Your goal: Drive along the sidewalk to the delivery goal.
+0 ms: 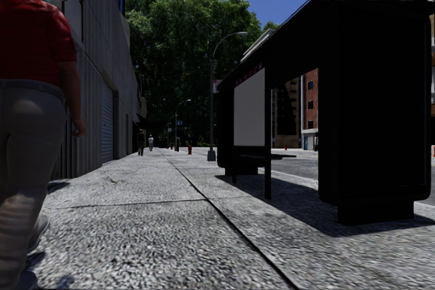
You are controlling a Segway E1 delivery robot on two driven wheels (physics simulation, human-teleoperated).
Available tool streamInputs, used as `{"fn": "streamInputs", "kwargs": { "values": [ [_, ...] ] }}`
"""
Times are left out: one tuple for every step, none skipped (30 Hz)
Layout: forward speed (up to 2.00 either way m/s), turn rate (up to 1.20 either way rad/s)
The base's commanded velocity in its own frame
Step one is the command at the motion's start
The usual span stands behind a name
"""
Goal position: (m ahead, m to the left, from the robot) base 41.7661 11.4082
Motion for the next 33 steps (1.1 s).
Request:
{"fn": "streamInputs", "kwargs": {
  "values": [
    [1.34, 0.0],
    [1.34, 0.0],
    [1.34, 0.0],
    [1.34, 0.0],
    [1.34, 0.0],
    [1.34, 0.0],
    [1.34, 0.0],
    [1.34, 0.0],
    [1.34, 0.0],
    [1.34, 0.0],
    [1.34, 0.0],
    [1.34, 0.0],
    [1.34, 0.0],
    [1.34, 0.0],
    [1.34, 0.0],
    [1.34, 0.0],
    [1.34, 0.0],
    [1.34, 0.0],
    [1.34, 0.0],
    [1.34, 0.0],
    [1.34, 0.0],
    [1.34, 0.0],
    [1.34, 0.0],
    [1.34, 0.0],
    [1.34, 0.0],
    [1.34, 0.0],
    [1.34, 0.0],
    [1.34, 0.0],
    [1.34, 0.0],
    [1.34, 0.0],
    [1.34, 0.0],
    [1.34, 0.0],
    [1.34, 0.0]
  ]
}}
